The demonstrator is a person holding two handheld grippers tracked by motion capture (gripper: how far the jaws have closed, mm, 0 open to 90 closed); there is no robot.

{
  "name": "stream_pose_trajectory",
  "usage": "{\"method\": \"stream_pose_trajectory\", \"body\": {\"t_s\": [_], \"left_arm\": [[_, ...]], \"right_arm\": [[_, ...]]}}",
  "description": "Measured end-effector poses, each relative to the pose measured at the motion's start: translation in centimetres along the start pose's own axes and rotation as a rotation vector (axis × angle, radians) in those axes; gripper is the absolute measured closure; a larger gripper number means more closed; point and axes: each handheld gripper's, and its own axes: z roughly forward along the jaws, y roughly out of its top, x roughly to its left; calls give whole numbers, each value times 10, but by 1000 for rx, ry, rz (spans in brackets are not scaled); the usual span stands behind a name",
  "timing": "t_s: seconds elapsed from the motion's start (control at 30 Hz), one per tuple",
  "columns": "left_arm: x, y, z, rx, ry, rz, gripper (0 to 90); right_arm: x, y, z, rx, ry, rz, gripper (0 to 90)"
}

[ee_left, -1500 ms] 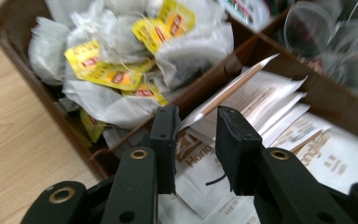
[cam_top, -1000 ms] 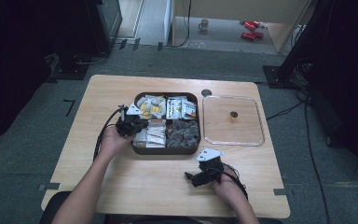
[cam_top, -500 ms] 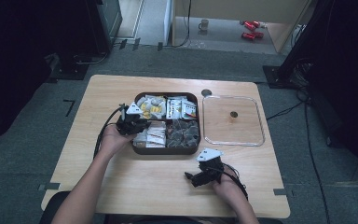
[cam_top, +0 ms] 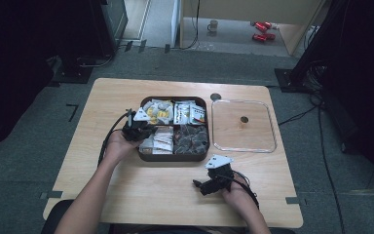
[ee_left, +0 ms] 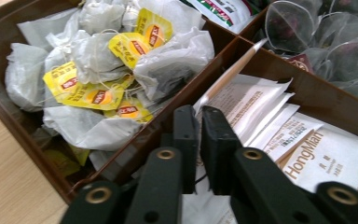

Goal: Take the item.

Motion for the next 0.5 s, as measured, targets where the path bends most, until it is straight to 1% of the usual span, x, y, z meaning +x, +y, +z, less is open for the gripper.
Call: {"method": "stream_pose_trajectory", "body": {"t_s": [0.1,0.13,0.27,0.37,0.4,0.5], "left_arm": [[0,0,-1,0,2,4,900],[0,0,-1,-3,-3,2,900],[0,0,-3,-6,0,20,900],[1,1,-5,-19,-6,13,900],[2,1,-8,-29,-8,6,900],[3,1,-11,-33,-13,-3,900]], "right_arm": [[0,0,0,0,0,0,0],[0,0,0,0,0,0,0],[0,0,0,0,0,0,0],[0,0,0,0,0,0,0],[0,0,0,0,0,0,0],[0,0,0,0,0,0,0]]}}
